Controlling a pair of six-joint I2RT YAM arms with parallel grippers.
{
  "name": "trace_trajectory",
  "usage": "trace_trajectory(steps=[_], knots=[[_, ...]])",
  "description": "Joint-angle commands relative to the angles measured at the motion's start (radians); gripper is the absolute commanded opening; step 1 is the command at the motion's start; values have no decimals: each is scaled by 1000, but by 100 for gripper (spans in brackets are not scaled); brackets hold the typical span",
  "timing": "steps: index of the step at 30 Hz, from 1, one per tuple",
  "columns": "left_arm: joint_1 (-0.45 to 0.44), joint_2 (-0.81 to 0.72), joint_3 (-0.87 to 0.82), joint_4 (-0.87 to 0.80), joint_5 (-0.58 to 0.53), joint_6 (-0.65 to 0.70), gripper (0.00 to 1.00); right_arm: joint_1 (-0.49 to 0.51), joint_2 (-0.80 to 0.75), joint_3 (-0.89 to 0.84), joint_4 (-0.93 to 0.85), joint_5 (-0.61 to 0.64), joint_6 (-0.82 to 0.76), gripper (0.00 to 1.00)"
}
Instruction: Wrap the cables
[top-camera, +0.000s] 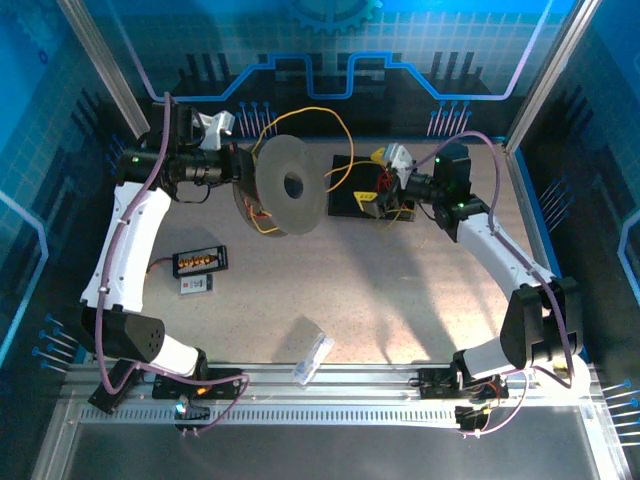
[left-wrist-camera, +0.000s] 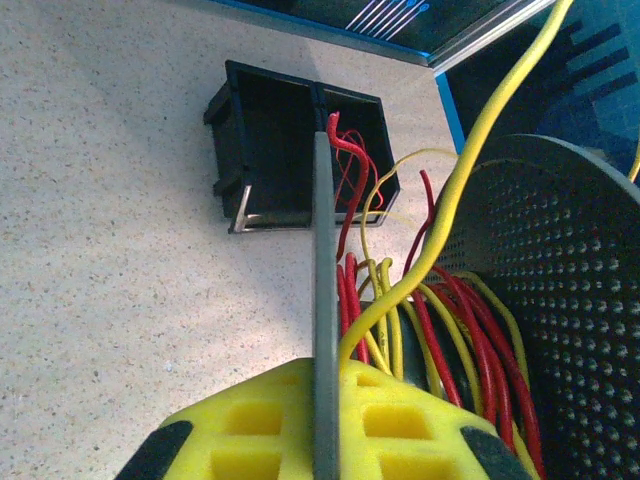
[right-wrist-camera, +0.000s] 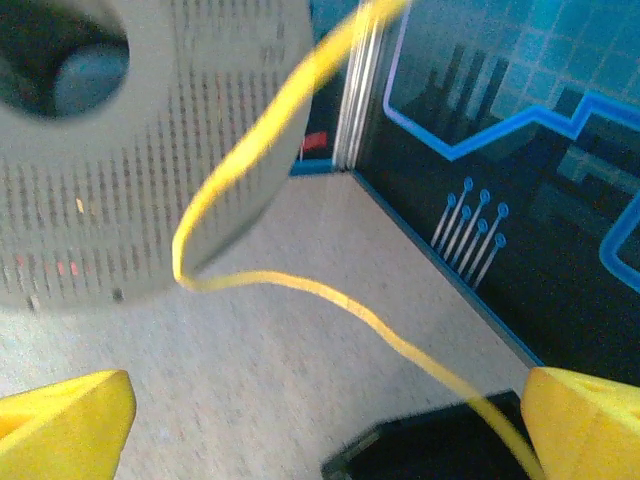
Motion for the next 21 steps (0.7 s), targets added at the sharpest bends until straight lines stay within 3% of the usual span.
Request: trace_trajectory(steps=[1,4,7,10,17,21], knots=[[3,-21,4,75,106,-34,0,-22,-3,2,58,-140,171,100],[3,-9,19,60,136,-32,0,-18,20,33,8,-200,104,99],[3,-3,24,57,189,-33,0,-25,65,54,27,-240,54,87],[3,-2,28,46,205,-32,0,-50,139,94,57,-296,31,68],[3,2,40,7,217,-18,0,-55,226,145,41,-325,-143,63],[3,7,47,-4,218,-13,0,-20,253,160,-12,-273,-241,64]])
